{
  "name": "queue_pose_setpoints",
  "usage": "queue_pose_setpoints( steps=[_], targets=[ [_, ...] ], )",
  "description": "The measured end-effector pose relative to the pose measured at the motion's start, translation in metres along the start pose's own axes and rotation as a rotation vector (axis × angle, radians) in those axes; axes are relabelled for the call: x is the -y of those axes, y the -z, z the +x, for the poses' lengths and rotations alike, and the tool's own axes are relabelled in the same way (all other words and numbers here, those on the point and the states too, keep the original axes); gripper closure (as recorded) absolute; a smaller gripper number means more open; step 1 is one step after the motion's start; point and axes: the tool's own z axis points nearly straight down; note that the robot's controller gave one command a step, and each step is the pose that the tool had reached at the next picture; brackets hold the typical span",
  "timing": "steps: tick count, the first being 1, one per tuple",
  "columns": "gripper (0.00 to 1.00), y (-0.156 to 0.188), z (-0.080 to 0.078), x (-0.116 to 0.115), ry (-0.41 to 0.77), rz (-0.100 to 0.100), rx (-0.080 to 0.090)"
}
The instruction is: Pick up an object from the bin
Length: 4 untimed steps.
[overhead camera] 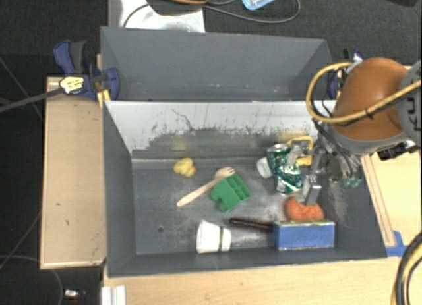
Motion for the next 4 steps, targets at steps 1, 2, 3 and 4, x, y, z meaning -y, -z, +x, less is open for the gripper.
queue_pose_setpoints(
  steps=[1, 2, 3, 4],
  targets=[
    [0.0, 0.004, -0.002, 0.0, 0.003, 0.001, 0.007],
    [0.0, -0.071, 0.032, 0.017, -0.016, 0.002, 0.026],
    [0.0, -0.057, 0.026, 0.015, -0.012, 0.002, 0.015],
    [0.0, -0.06, 0.032, 0.015, -0.047, 0.003, 0.033]
  ],
)
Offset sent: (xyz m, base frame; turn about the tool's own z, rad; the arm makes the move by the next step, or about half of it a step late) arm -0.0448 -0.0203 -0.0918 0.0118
